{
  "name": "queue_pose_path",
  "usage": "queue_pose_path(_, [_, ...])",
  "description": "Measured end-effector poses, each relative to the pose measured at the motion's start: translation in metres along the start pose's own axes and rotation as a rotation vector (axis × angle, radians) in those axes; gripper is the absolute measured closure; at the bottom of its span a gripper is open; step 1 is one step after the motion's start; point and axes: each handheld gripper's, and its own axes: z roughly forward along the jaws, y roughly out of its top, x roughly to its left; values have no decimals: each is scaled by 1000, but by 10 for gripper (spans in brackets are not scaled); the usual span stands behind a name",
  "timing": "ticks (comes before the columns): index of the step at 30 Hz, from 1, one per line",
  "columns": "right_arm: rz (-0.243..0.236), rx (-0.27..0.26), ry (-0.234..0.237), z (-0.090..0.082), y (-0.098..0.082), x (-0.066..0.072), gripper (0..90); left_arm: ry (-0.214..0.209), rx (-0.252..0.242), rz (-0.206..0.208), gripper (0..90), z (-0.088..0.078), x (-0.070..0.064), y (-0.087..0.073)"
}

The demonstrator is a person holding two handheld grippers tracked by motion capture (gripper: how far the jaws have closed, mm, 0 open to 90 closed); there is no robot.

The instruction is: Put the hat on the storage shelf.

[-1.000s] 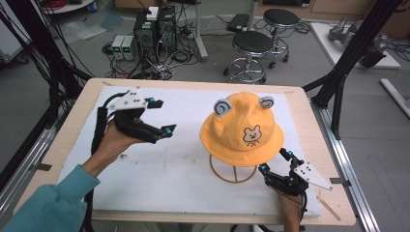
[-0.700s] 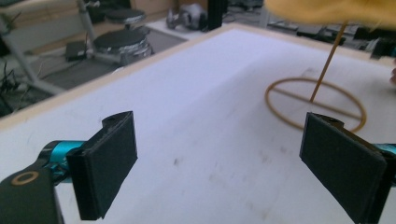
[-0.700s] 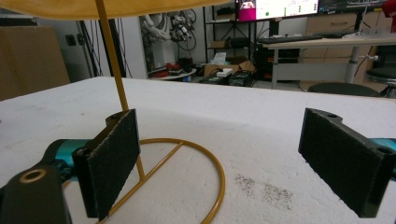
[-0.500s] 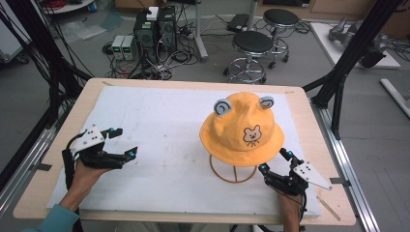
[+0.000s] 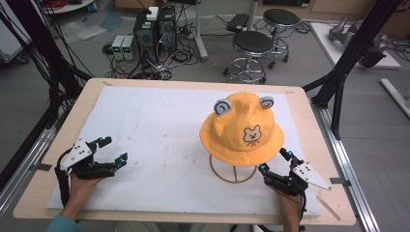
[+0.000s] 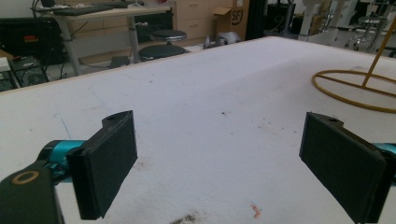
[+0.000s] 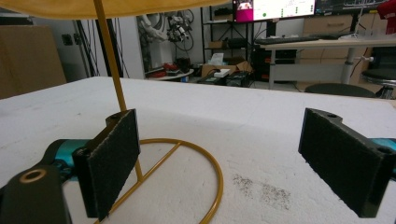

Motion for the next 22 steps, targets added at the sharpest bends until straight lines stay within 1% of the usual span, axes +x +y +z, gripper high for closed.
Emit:
queue_pose_path(1, [-1,-2,0,0,0,0,114,1,5,3,115,0,1,-1])
queue_pose_path(2, [-1,-2,-1,0,0,0,115,14,9,3,115,0,1,-2])
queue_pose_path(4, [0,-2,-1,0,0,0,115,14,5,-4,115,-1,1,-4])
queue_pose_path(6, [0,-3,-2,0,0,0,115,19,7,6,115,-1,1,-5])
queue_pose_path(9, [-1,-3,-2,0,0,0,115,28,6,1,115,-1,2,-7])
queue_pose_path(14, [-1,-2,-3,0,0,0,115,29,3,5,115,-2,2,-7])
queue_pose_path(16, [6,1,-1,0,0,1,115,28,1,7,115,-2,2,-7])
queue_pose_path(22, [-1,-2,-2,0,0,0,114,35,-12,-3,116,-3,2,-8])
